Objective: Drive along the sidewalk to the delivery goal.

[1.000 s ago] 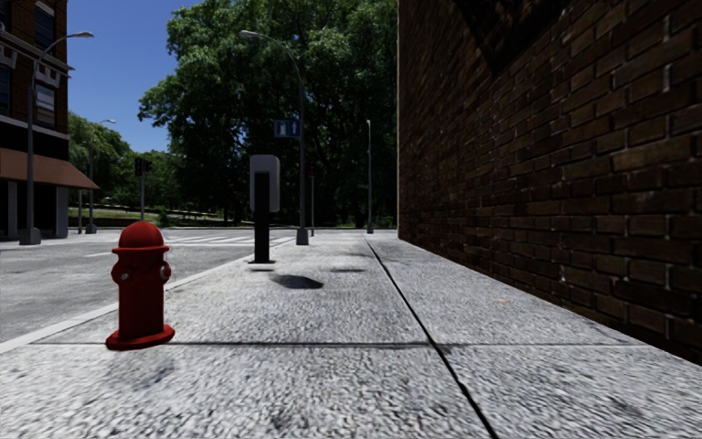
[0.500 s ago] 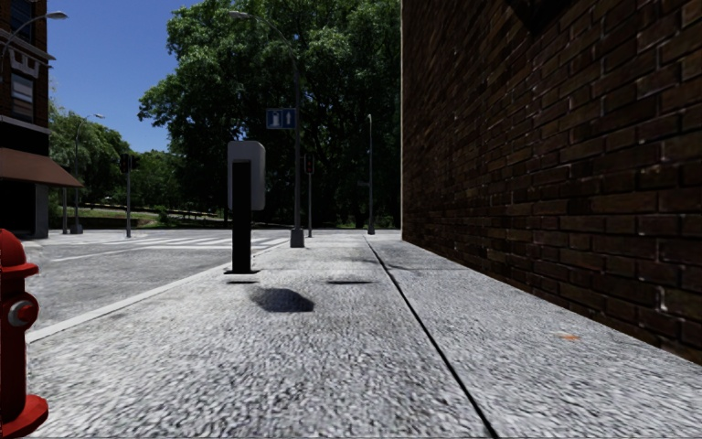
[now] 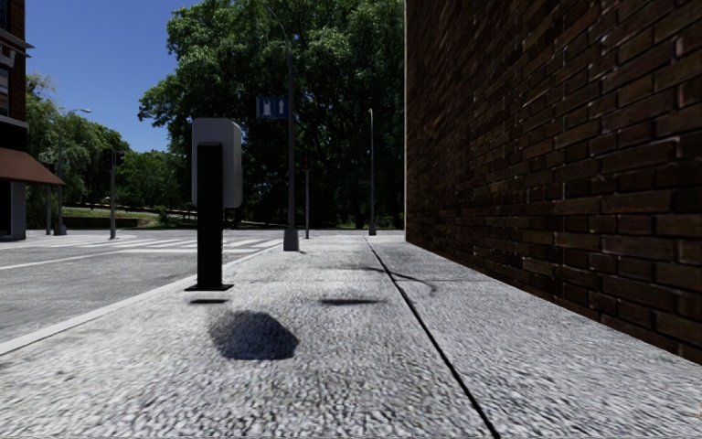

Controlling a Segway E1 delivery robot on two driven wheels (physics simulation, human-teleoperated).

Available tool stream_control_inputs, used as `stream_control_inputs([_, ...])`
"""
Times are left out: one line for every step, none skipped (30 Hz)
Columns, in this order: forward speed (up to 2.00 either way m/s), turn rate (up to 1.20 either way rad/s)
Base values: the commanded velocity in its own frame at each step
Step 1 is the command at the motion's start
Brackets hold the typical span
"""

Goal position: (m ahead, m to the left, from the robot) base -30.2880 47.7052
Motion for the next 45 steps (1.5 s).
stream_control_inputs([2.0, 0.0])
stream_control_inputs([2.0, 0.0])
stream_control_inputs([2.0, 0.0])
stream_control_inputs([2.0, 0.0])
stream_control_inputs([2.0, 0.0])
stream_control_inputs([2.0, 0.0])
stream_control_inputs([2.0, 0.0])
stream_control_inputs([2.0, 0.0])
stream_control_inputs([2.0, 0.0])
stream_control_inputs([2.0, 0.0])
stream_control_inputs([2.0, 0.0])
stream_control_inputs([2.0, 0.0])
stream_control_inputs([2.0, 0.0])
stream_control_inputs([2.0, 0.0])
stream_control_inputs([2.0, 0.0])
stream_control_inputs([2.0, 0.0])
stream_control_inputs([2.0, 0.0])
stream_control_inputs([2.0, 0.0])
stream_control_inputs([2.0, 0.0])
stream_control_inputs([2.0, 0.0])
stream_control_inputs([2.0, 0.0])
stream_control_inputs([2.0, 0.0])
stream_control_inputs([2.0, 0.0])
stream_control_inputs([2.0, 0.0])
stream_control_inputs([2.0, 0.0])
stream_control_inputs([2.0, 0.0])
stream_control_inputs([2.0, 0.0])
stream_control_inputs([2.0, 0.0])
stream_control_inputs([2.0, 0.0])
stream_control_inputs([2.0, 0.0])
stream_control_inputs([2.0, 0.0])
stream_control_inputs([2.0, 0.0])
stream_control_inputs([2.0, 0.0])
stream_control_inputs([2.0, 0.0])
stream_control_inputs([2.0, 0.0])
stream_control_inputs([2.0, 0.0])
stream_control_inputs([2.0, 0.0])
stream_control_inputs([2.0, 0.0])
stream_control_inputs([2.0, 0.0])
stream_control_inputs([2.0, 0.0])
stream_control_inputs([2.0, 0.0])
stream_control_inputs([2.0, 0.0])
stream_control_inputs([2.0, 0.0])
stream_control_inputs([2.0, 0.0])
stream_control_inputs([2.0, 0.0])
